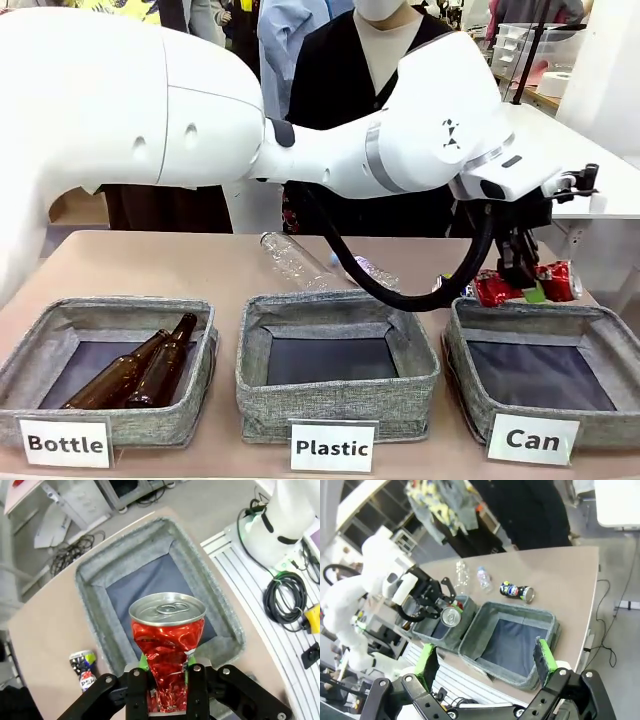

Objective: Sort the can waste into the basket.
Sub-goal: Pick up the can waste from the table and place it in the right Fabric basket.

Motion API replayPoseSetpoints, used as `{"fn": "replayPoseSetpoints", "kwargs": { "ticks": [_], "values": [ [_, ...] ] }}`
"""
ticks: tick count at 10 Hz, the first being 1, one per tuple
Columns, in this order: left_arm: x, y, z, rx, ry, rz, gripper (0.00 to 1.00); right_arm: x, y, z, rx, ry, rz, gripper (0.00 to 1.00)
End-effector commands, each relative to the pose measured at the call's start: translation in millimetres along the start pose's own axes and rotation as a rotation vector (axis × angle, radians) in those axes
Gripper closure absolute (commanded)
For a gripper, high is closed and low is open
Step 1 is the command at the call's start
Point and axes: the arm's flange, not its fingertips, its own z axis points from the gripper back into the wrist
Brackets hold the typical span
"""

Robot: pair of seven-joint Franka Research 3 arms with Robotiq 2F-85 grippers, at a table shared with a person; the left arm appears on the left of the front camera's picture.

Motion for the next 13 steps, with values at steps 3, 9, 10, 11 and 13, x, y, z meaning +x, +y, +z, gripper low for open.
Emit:
{"fn": "replayPoseSetpoints", "kwargs": {
  "ticks": [3,9,10,11,13],
  "values": [
    [8.3,-4.6,4.3,-0.011,-0.023,-0.071,0.0,-2.1,3.4,-0.9,0.002,-0.006,-0.028,0.0],
    [-0.4,-6.3,22.1,-0.02,-0.042,-0.053,0.0,-2.1,3.4,-0.9,0.002,-0.006,-0.028,0.0],
    [-1.2,-9.9,29.3,-0.017,-0.05,-0.056,0.0,-2.1,3.4,-0.9,0.002,-0.006,-0.028,0.0],
    [-4.3,-17.7,40.3,-0.042,-0.049,-0.034,0.0,-2.1,3.4,-0.9,0.002,-0.006,-0.028,0.0],
    [-18.3,-46.6,73.0,-0.066,-0.06,0.011,0.0,1.9,5.6,-12.0,-0.017,0.018,0.003,0.0]
  ]
}}
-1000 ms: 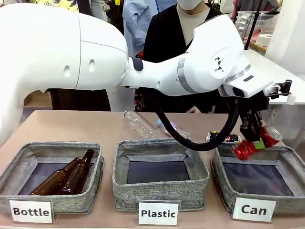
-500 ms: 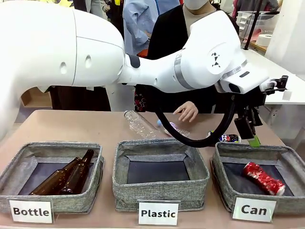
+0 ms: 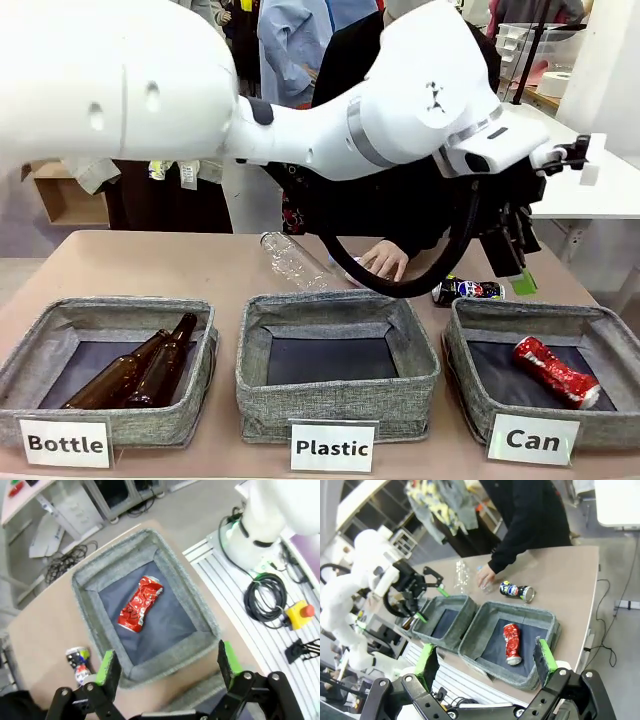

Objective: Sort the can waste into the basket.
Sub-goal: Pick up the can waste from the table and place it in the right Fabric basket.

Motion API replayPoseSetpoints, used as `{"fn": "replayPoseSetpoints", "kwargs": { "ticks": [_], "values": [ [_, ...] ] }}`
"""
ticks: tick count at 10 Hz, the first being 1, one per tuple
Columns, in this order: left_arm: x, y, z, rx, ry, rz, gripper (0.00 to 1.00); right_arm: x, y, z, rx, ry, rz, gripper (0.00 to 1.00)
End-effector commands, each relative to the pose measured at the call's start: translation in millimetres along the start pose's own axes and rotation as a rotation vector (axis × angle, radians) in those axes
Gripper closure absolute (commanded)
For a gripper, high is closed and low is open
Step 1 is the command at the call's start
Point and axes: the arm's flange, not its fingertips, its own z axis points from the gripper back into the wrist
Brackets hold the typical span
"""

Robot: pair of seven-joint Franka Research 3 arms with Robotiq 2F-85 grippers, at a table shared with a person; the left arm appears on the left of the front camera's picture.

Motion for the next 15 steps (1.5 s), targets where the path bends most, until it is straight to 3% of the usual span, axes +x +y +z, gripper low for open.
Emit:
{"fn": "replayPoseSetpoints", "kwargs": {
  "ticks": [1,2,3,4,6,8,9,11,13,15],
  "values": [
    [-19.0,-49.5,40.3,-0.019,-0.086,0.02,0.0,2.5,12.5,-27.1,-0.009,0.045,0.013,0.0],
    [-21.6,-63.1,53.9,0.013,-0.179,0.074,0.0,2.3,22.9,-48.4,0.027,0.096,0.02,0.0],
    [-35.5,-79.8,73.6,-0.024,-0.185,0.071,0.0,-0.8,41.1,-75.6,0.029,0.148,0.046,0.0],
    [-61.0,-98.0,109.3,-0.01,-0.206,0.154,0.0,-7.6,60.7,-100.5,0.054,0.192,0.08,0.0],
    [-137.4,-147.9,195.6,-0.016,-0.319,0.38,0.0,-20.2,81.1,-148.9,0.072,0.273,0.107,0.0],
    [-208.9,-225.1,256.5,0.081,-0.431,0.565,0.0,-30.7,99.1,-181.1,0.199,0.304,0.084,0.0],
    [-247.9,-253.7,274.7,0.099,-0.498,0.648,0.0,-28.7,100.4,-191.4,0.267,0.307,0.043,0.0],
    [-330.7,-316.3,301.5,0.181,-0.703,0.818,0.0,-13.9,98.2,-205.2,0.418,0.297,-0.183,0.0],
    [-394.1,-378.6,306.2,0.326,-0.919,0.905,0.0,-0.8,92.0,-216.6,0.459,0.292,-0.341,0.0],
    [-439.1,-418.6,304.9,0.448,-1.068,1.023,0.0,3.0,94.3,-224.5,0.462,0.297,-0.369,0.0]
  ]
}}
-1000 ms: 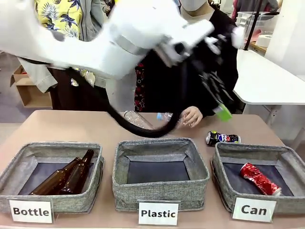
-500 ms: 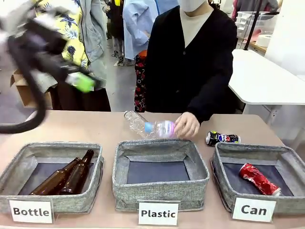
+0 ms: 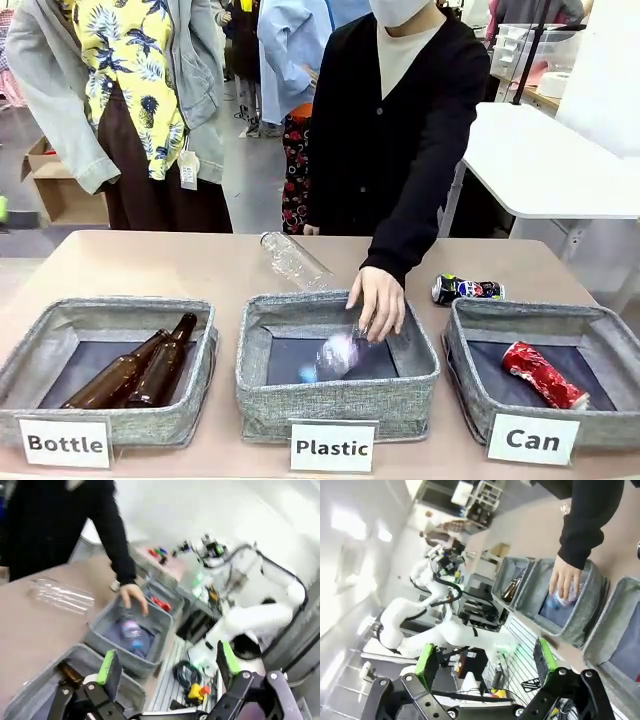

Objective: Sort the can waste into the basket.
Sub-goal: Pick up the can waste from the table and place it in the right Fabric basket.

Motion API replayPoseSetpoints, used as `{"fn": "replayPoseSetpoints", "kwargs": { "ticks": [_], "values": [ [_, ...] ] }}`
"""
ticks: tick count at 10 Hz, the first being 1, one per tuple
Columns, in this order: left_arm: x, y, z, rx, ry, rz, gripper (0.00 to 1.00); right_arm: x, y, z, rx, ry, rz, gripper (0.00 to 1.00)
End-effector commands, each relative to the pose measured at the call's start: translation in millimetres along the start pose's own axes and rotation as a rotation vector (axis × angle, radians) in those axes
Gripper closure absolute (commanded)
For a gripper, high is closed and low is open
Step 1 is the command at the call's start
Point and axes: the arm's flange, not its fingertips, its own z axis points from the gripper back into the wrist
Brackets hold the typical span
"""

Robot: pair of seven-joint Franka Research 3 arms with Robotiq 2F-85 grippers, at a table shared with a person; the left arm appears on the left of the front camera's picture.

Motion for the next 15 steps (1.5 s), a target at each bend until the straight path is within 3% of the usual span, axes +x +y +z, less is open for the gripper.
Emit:
{"fn": "replayPoseSetpoints", "kwargs": {
  "ticks": [1,13,14,15],
  "values": [
    [8.2,-10.9,-32.9,-0.05,0.107,-0.044,0.0,-6.5,1.1,0.4,-0.009,0.008,0.033,0.0],
    [8.2,-10.9,-32.9,-0.05,0.107,-0.044,0.0,-2.0,2.1,2.4,-0.007,0.001,0.012,0.0],
    [8.2,-10.9,-32.9,-0.05,0.107,-0.044,0.0,-3.2,17.3,-19.2,-0.166,0.258,0.115,0.0],
    [8.2,-10.9,-32.9,-0.05,0.107,-0.044,0.0,10.2,25.4,-45.9,-0.466,0.324,0.15,0.0]
  ]
}}
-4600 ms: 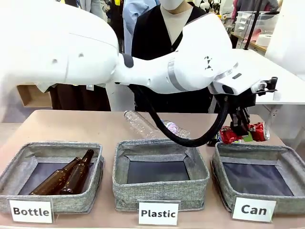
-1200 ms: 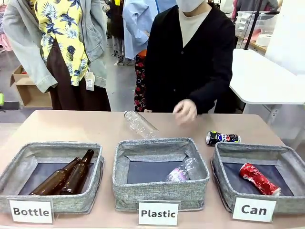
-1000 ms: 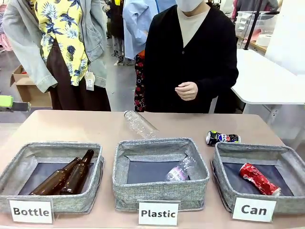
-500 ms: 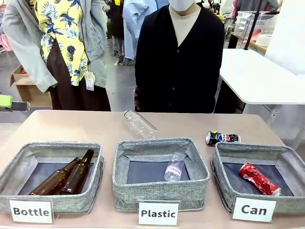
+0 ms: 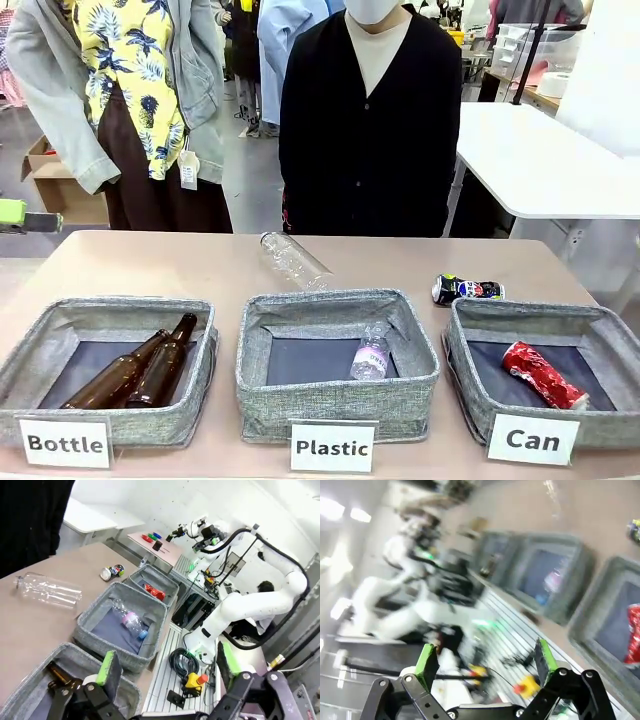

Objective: Sort the can waste into the basket.
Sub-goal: Pick up the can waste from the table and place it in the right Fabric basket.

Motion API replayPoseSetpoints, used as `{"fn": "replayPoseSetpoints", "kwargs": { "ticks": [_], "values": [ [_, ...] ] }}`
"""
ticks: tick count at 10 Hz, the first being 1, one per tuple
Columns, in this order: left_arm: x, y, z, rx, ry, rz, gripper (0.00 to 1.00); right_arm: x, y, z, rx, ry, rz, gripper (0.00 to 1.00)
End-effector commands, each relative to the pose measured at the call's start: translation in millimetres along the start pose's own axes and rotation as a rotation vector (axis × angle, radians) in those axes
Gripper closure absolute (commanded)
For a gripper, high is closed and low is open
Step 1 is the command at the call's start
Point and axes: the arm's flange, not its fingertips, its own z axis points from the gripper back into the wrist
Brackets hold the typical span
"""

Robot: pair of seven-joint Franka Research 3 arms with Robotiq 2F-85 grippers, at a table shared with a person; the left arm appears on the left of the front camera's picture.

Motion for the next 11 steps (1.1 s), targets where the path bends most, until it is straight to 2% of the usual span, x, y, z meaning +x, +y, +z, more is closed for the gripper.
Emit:
{"fn": "replayPoseSetpoints", "kwargs": {
  "ticks": [1,2,3,4,5,6,7,8,9,10,11],
  "values": [
    [1.5,-1.2,3.7,-0.012,-0.004,-0.011,0.0,35.0,22.3,-34.6,-0.553,0.174,0.065,0.0],
    [1.5,-1.2,3.7,-0.012,-0.004,-0.011,0.0,50.0,23.8,-47.4,-0.782,0.161,0.04,0.0],
    [1.5,-1.2,3.7,-0.012,-0.004,-0.011,0.0,61.0,19.6,-61.4,-0.896,0.217,0.04,0.0],
    [1.5,-1.2,3.7,-0.012,-0.004,-0.011,0.0,68.2,18.4,-69.5,-0.942,0.21,0.058,0.0],
    [1.5,-1.2,3.7,-0.012,-0.004,-0.011,0.0,72.3,22.2,-75.7,-0.907,0.21,0.059,0.0],
    [1.5,-1.2,3.7,-0.012,-0.004,-0.011,0.0,77.8,32.2,-80.7,-0.861,0.114,0.064,0.0],
    [1.5,-1.2,3.7,-0.012,-0.004,-0.011,0.0,71.4,29.1,-72.7,-0.796,0.158,0.157,0.0],
    [1.5,-1.2,3.7,-0.012,-0.004,-0.011,0.0,71.4,29.1,-72.7,-0.796,0.158,0.157,0.0],
    [1.5,-1.2,3.7,-0.012,-0.004,-0.011,0.0,77.0,29.1,-78.7,-0.865,0.158,0.141,0.0],
    [1.5,-1.2,3.7,-0.012,-0.004,-0.011,0.0,80.8,32.6,-90.9,-0.949,0.277,0.206,0.0],
    [1.5,-1.2,3.7,-0.012,-0.004,-0.011,0.0,113.3,24.8,-103.9,-0.908,0.387,0.37,0.0]
  ]
}}
